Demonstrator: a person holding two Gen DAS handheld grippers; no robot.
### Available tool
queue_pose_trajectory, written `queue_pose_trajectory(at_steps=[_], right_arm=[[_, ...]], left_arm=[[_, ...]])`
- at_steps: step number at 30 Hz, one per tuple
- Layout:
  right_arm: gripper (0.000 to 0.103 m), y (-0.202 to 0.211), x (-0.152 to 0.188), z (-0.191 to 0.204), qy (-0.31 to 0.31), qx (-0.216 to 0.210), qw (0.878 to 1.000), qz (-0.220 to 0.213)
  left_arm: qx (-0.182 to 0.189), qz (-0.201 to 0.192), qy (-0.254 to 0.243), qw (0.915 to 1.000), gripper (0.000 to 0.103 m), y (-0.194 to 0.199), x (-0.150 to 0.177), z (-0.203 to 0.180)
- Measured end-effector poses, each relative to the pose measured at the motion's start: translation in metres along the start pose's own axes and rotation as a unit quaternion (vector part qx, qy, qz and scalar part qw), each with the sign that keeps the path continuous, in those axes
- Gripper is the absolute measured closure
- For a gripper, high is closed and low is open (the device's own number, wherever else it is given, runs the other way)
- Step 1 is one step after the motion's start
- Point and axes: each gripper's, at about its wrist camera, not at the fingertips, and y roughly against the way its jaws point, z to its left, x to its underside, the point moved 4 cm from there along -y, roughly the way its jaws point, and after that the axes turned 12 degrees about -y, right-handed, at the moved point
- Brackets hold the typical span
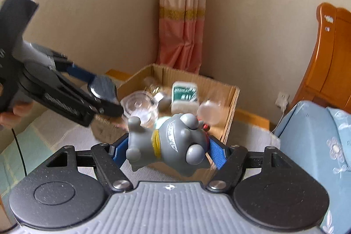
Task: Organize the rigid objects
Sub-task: 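Carry both into the box, open left gripper on fob while right releases grey toy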
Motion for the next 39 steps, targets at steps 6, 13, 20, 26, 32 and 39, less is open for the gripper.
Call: queue_pose_trajectory(at_steps=[6, 13, 20, 26, 32, 39], right_arm=[[0.025, -0.012, -0.018, -0.008, -0.016, 0.004, 1.0, 0.0], [0.025, -0.026, -0.031, -0.009, -0.034, -0.002, 0.999, 0.011], [0.025, -0.047, -0.051, -0.008, -0.048, -0.005, 0.999, 0.024], [0.025, -0.075, -0.07, -0.009, -0.078, -0.009, 0.996, 0.047], [0.025, -0.108, -0.081, -0.008, -0.113, 0.0, 0.991, 0.073], [0.025, -0.138, -0.083, -0.004, -0.128, 0.014, 0.987, 0.098]], left_arm=[[-0.005, 0.017, 0.021, 0.9996, 0.012, -0.016, 0.009, 0.009], [-0.001, 0.017, 0.041, 0.999, 0.009, -0.008, 0.02, 0.021], [-0.01, -0.002, 0.035, 0.9993, 0.003, 0.016, 0.032, 0.023], [-0.029, -0.005, 0.019, 0.9994, 0.003, 0.031, 0.043, 0.023], [-0.038, -0.011, 0.017, 0.9991, 0.003, 0.039, 0.053, 0.03], [-0.052, -0.018, 0.027, 0.9981, 0.003, 0.046, 0.062, 0.042]])
